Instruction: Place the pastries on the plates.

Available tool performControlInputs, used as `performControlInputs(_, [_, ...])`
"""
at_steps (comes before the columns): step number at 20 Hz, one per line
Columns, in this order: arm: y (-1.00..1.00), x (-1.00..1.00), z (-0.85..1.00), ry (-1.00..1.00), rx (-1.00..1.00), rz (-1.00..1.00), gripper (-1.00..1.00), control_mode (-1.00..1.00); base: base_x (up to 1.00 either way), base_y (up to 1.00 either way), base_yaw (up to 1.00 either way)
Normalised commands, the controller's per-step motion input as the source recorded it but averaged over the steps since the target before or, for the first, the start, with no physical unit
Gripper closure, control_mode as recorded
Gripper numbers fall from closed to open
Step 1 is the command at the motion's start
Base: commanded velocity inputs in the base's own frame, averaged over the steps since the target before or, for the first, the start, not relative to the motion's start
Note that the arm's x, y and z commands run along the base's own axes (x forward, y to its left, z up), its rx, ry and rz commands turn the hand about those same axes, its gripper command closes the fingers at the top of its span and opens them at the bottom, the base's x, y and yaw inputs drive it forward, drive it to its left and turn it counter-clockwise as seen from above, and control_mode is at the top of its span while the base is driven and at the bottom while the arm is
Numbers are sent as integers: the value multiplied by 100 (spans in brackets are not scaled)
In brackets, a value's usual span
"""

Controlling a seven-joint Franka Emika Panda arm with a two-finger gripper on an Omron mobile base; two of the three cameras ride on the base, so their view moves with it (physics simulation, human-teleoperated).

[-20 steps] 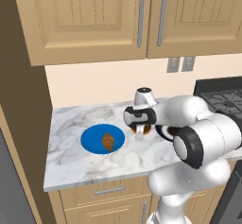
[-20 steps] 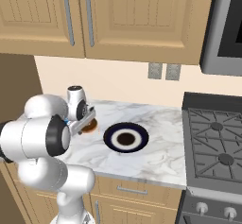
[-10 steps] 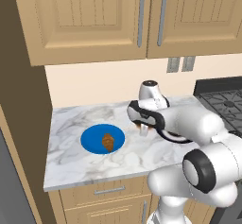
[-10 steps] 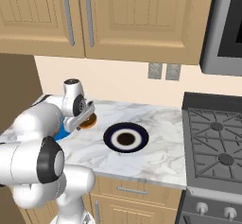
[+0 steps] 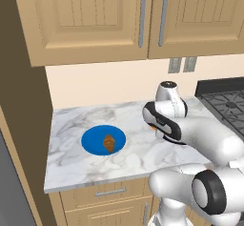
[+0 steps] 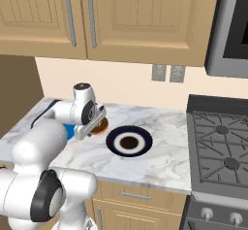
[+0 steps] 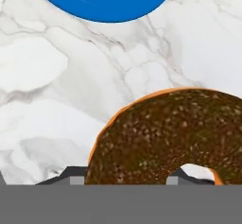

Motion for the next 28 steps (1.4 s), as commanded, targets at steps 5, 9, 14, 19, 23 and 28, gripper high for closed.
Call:
performControlInputs(5, [-51, -4, 10, 1, 0, 0, 100, -100, 0, 0, 0])
performControlInputs(9, [-59, 0, 0, 5, 0, -3, 100, -100, 0, 0, 0])
performControlInputs(14, [-76, 3, -1, 3, 1, 0, 100, -100, 0, 0, 0])
performControlInputs(19, [-42, 15, -3, 2, 0, 0, 100, -100, 0, 0, 0])
performControlInputs(23, [0, 24, 0, 0, 0, 0, 100, -100, 0, 0, 0])
performControlInputs(28, [-1, 36, -22, 1, 0, 0, 100, -100, 0, 0, 0])
